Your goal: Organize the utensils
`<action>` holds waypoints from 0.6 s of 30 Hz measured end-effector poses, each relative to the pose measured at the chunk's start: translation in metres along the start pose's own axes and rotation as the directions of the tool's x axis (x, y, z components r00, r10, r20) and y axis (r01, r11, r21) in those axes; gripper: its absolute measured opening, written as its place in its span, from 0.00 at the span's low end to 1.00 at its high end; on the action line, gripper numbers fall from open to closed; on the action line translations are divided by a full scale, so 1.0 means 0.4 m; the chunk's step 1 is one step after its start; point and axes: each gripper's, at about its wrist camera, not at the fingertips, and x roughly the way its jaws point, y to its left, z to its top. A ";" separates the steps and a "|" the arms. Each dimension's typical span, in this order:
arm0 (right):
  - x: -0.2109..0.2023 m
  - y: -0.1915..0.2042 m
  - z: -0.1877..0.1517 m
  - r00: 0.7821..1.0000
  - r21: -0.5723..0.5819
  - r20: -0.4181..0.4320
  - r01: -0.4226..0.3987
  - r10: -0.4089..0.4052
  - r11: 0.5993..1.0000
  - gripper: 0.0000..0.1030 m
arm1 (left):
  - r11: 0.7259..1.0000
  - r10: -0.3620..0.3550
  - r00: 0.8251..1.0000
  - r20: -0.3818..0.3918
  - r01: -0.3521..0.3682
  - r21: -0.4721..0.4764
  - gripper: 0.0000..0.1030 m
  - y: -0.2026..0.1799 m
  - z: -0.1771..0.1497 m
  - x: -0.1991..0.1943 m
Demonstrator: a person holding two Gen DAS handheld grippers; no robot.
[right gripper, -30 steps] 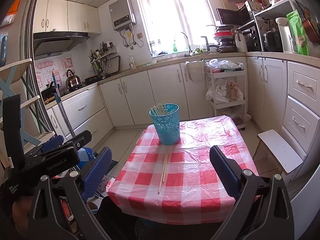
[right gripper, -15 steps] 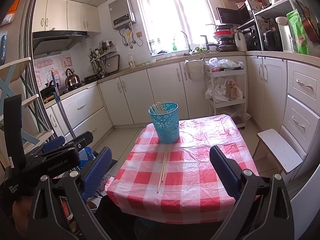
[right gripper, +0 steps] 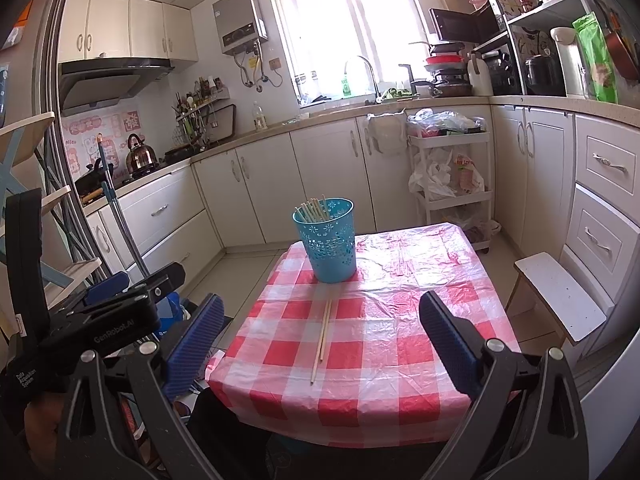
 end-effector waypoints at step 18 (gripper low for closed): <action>0.143 -0.020 -0.027 0.997 -0.050 -0.046 0.052 -0.054 0.997 0.91 | 0.997 0.001 0.990 -0.138 -0.012 -0.075 0.92 0.080 -0.059 0.175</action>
